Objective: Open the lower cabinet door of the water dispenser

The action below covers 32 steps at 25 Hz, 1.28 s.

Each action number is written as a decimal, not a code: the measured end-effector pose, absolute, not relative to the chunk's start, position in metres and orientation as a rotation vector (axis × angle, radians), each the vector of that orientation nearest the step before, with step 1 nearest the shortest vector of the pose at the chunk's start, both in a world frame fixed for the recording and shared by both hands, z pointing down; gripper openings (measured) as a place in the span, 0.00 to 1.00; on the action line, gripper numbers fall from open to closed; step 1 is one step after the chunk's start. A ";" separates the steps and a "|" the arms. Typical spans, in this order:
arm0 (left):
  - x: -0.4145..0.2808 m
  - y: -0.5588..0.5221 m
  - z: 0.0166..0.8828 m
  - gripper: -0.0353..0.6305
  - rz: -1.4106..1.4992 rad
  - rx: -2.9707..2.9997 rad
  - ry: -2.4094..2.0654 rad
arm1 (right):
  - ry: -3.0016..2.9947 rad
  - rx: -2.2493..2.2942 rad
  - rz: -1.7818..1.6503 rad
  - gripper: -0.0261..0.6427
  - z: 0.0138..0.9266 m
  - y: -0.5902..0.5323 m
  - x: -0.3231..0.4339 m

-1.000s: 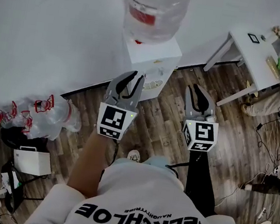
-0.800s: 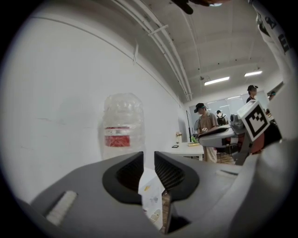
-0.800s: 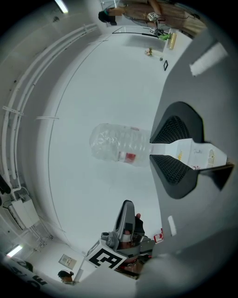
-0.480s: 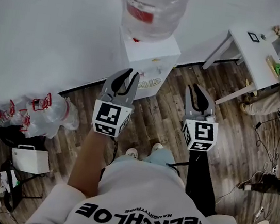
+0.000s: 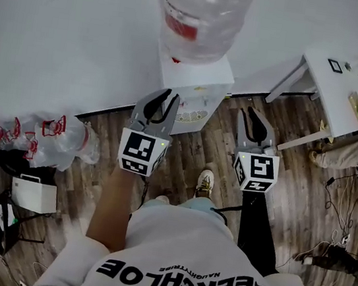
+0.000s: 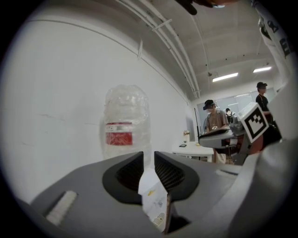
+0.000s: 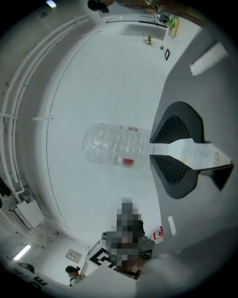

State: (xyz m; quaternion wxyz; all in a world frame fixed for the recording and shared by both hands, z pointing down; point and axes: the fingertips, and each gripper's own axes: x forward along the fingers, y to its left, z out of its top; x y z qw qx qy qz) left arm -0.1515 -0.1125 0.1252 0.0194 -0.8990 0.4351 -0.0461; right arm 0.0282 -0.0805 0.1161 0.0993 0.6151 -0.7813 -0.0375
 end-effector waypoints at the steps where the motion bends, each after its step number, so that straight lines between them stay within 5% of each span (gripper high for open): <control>1: -0.146 -0.118 0.124 0.17 -0.144 -2.781 1.361 | -2.322 1.805 -0.111 0.15 0.116 -0.090 0.033; 32: -0.001 -0.242 0.136 0.17 -0.286 -2.589 1.697 | -2.556 1.388 0.053 0.15 0.184 -0.242 0.143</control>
